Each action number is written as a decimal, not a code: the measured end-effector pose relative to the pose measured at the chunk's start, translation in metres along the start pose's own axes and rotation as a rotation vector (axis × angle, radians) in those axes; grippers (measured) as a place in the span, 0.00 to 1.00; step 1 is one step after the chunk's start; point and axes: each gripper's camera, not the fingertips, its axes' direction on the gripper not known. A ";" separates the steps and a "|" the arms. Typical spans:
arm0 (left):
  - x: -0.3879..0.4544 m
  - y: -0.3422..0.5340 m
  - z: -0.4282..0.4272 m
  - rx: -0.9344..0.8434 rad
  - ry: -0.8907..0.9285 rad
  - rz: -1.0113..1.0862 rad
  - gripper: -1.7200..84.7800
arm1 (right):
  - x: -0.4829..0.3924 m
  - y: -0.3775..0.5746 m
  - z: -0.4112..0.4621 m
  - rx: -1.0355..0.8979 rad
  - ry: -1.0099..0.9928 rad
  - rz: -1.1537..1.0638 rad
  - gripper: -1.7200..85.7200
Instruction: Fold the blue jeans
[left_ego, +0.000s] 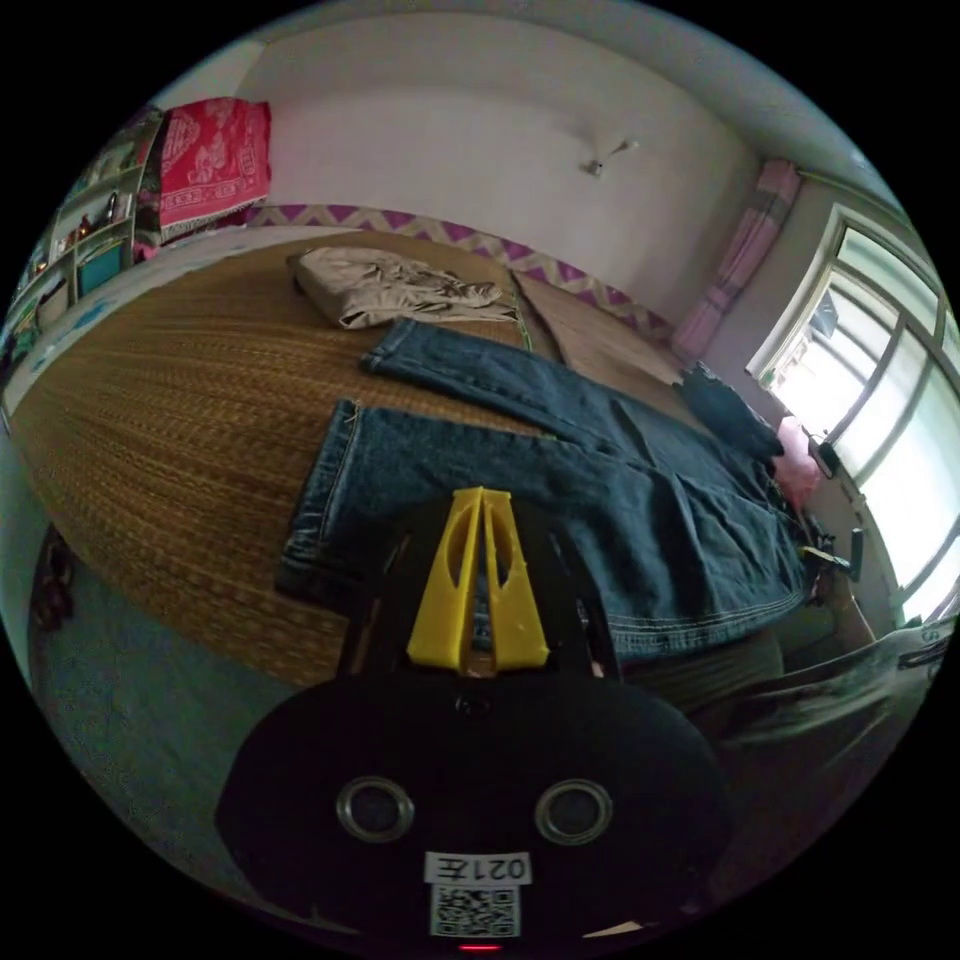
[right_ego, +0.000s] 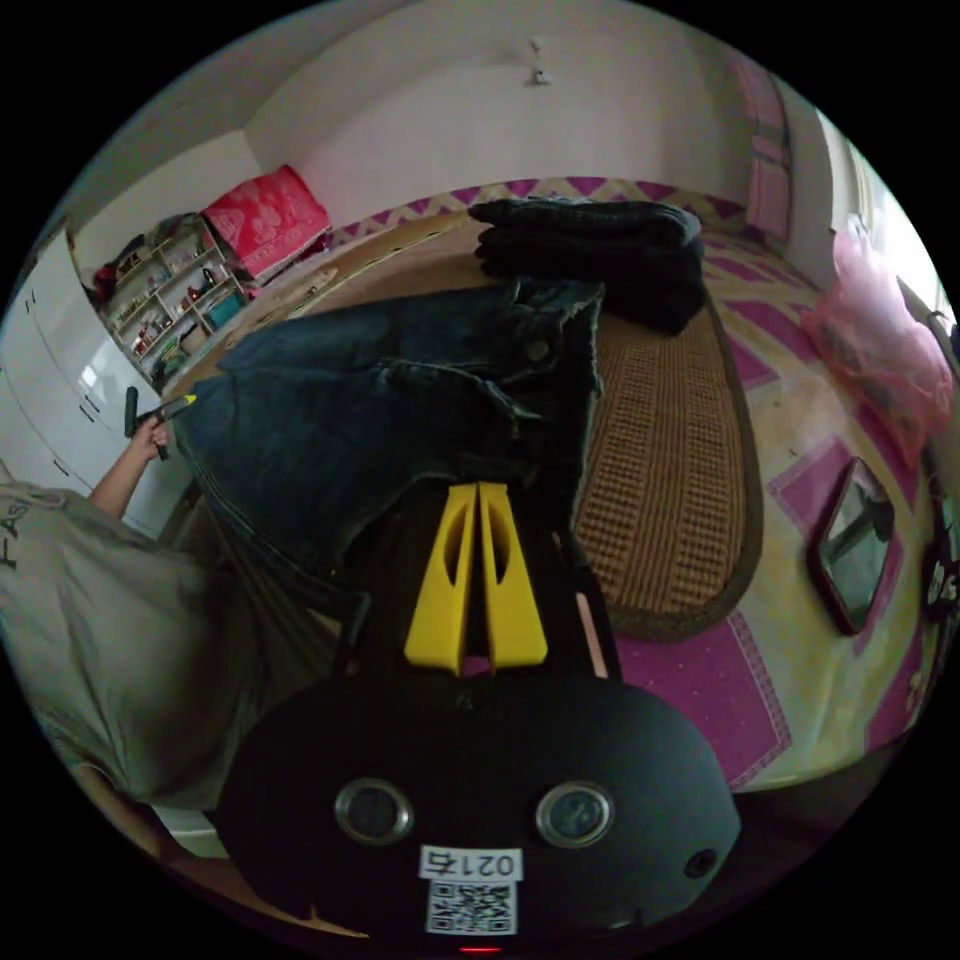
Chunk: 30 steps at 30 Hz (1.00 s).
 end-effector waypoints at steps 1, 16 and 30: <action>-0.001 0.002 -0.006 0.022 0.031 0.010 0.01 | -0.004 -0.001 -0.014 0.067 -0.036 -0.041 0.01; -0.031 0.023 -0.043 0.102 0.079 -0.072 0.01 | 0.067 -0.021 -0.025 0.087 0.073 0.238 0.01; -0.030 0.067 -0.143 0.181 0.042 -0.283 0.11 | -0.008 0.116 -0.079 0.228 0.013 0.569 0.13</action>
